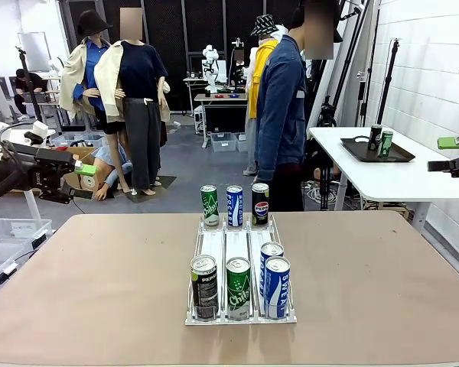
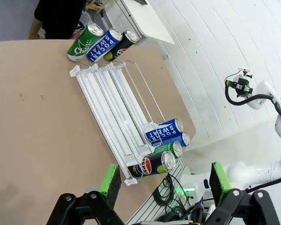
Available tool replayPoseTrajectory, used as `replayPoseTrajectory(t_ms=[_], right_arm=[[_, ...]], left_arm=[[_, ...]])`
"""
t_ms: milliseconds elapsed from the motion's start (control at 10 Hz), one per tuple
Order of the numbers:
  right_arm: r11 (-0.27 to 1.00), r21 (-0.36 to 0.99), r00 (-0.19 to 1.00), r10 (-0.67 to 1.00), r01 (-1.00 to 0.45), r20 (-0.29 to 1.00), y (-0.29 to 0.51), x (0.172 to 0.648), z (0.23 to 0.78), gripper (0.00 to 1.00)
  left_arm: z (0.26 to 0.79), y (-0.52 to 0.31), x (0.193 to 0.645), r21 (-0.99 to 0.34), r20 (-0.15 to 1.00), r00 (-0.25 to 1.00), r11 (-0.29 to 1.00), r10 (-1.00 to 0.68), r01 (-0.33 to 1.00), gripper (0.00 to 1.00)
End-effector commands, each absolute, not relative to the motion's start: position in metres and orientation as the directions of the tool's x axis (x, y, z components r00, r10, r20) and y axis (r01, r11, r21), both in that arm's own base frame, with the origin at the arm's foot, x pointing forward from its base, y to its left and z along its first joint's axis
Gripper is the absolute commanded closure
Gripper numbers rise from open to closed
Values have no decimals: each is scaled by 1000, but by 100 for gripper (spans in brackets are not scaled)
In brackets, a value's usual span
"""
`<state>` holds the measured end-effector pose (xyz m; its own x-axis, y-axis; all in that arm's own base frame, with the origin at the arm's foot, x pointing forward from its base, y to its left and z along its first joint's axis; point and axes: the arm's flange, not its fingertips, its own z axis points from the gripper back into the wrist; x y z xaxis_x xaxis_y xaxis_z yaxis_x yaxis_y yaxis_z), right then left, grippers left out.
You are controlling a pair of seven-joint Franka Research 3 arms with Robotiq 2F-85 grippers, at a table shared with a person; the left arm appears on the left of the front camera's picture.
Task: Retrieve and hand over the desired beverage to the person.
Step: Place the picked can on the Handle tray extended by the person.
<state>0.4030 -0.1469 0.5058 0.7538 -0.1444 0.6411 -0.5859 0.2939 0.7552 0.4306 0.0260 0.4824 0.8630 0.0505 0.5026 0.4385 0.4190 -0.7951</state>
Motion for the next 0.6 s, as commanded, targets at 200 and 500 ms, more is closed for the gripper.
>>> replayPoseTrajectory(t_ms=[200, 500], right_arm=[[284, 754, 750, -149, -592, 645, -146, 403, 506, 0], [284, 754, 750, -149, -592, 645, -146, 403, 506, 0]], left_arm=[[484, 27, 431, -800, 503, 862, 408, 60, 439, 0], [484, 27, 431, -800, 503, 862, 408, 60, 439, 0]])
